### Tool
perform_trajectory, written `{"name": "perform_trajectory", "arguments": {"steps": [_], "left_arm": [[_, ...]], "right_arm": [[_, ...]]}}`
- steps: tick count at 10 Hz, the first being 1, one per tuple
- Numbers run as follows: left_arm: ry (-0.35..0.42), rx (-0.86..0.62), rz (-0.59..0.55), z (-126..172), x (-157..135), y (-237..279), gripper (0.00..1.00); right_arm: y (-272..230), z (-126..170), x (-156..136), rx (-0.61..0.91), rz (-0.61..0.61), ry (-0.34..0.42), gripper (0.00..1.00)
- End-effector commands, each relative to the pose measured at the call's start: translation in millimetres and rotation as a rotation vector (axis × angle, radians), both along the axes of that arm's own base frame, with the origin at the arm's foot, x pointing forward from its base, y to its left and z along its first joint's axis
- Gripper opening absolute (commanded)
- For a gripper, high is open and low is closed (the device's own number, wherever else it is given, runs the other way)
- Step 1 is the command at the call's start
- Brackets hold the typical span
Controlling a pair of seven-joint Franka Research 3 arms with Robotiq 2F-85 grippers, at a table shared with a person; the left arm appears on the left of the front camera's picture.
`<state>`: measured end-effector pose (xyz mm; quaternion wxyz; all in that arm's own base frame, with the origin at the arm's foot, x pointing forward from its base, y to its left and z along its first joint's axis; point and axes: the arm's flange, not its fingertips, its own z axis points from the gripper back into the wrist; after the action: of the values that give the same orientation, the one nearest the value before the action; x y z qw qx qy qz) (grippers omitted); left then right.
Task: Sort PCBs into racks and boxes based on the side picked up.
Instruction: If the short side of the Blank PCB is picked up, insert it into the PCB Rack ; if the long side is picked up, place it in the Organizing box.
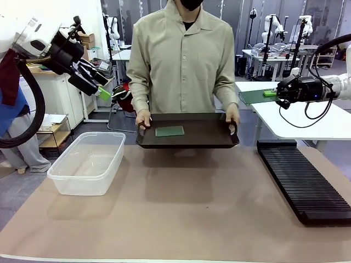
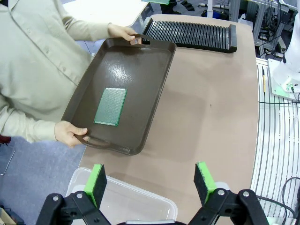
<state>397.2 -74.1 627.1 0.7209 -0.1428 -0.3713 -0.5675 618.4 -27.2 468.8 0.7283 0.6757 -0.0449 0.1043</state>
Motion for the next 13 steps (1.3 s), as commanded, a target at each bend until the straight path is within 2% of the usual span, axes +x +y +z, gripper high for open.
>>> {"name": "perform_trajectory", "arguments": {"steps": [1, 2, 5, 7, 10, 13], "left_arm": [[-0.001, -0.013, -0.016, -2.0, 0.3, 0.6, 1.00], [-0.001, -0.013, -0.016, -2.0, 0.3, 0.6, 1.00], [-0.001, -0.013, -0.016, -2.0, 0.3, 0.6, 1.00], [-0.001, -0.013, -0.016, -2.0, 0.3, 0.6, 1.00], [-0.001, -0.013, -0.016, -2.0, 0.3, 0.6, 1.00], [-0.001, -0.013, -0.016, -2.0, 0.3, 0.6, 1.00]], "right_arm": [[0.9, 0.8, -0.8, 0.004, 0.004, 0.000, 0.00], [0.0, 0.0, 0.0, 0.000, 0.000, 0.000, 0.02], [-3.5, 5.7, -2.7, -0.017, 0.005, -0.066, 0.02], [-6.1, 5.6, -2.6, -0.018, 0.004, -0.071, 0.02], [-10.7, 16.3, -14.6, -0.024, 0.077, -0.243, 0.02], [-25.0, 34.2, -43.5, -0.088, 0.128, -0.551, 0.02]]}}
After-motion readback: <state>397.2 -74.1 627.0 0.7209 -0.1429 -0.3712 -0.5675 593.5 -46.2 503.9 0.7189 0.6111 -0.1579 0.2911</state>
